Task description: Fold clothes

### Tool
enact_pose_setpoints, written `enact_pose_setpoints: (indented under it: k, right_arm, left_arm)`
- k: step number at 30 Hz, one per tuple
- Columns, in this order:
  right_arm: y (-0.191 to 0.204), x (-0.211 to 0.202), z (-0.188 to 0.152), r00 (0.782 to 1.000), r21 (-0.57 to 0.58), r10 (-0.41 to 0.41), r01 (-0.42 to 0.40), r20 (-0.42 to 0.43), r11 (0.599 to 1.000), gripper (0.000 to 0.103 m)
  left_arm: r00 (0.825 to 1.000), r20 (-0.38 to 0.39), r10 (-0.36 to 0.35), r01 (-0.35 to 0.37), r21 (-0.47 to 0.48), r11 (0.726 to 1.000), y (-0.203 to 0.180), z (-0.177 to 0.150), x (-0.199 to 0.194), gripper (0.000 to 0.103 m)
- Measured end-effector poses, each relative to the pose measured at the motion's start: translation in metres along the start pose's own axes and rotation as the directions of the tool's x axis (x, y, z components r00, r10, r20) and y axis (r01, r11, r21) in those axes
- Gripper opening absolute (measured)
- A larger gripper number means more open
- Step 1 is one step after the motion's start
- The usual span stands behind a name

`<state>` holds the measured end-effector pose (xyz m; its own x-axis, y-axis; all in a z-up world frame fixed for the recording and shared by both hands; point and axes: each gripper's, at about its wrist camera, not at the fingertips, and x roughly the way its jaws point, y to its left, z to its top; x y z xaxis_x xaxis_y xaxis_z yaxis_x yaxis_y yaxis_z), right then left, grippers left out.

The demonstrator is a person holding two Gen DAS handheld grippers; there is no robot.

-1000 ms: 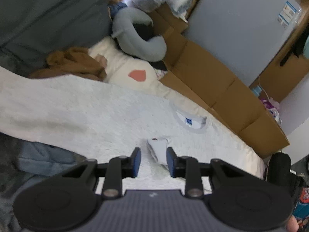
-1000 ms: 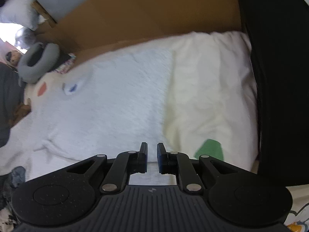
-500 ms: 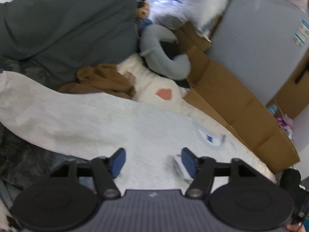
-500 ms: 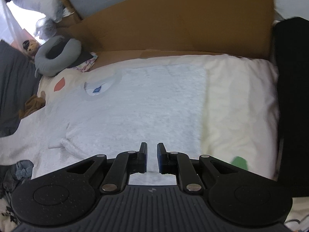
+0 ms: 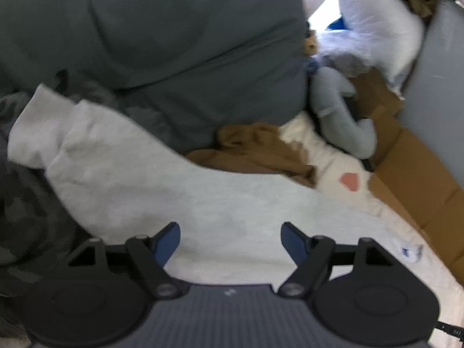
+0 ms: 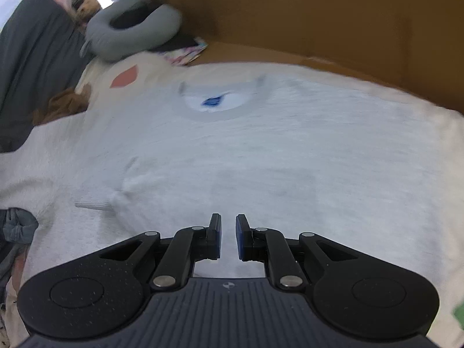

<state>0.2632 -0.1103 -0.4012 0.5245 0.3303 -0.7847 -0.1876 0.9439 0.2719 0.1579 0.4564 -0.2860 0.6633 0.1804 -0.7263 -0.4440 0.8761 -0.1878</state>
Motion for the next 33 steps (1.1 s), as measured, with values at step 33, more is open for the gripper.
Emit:
enact_pose_setpoints:
  k: [33]
  right_arm:
    - [0.110, 0.086, 0.004, 0.988, -0.183, 0.056, -0.082, -0.143, 0.980, 0.004]
  left_arm:
    - [0.989, 0.041, 0.142, -0.136, -0.113, 0.984, 0.112, 0.041, -0.049, 0.078]
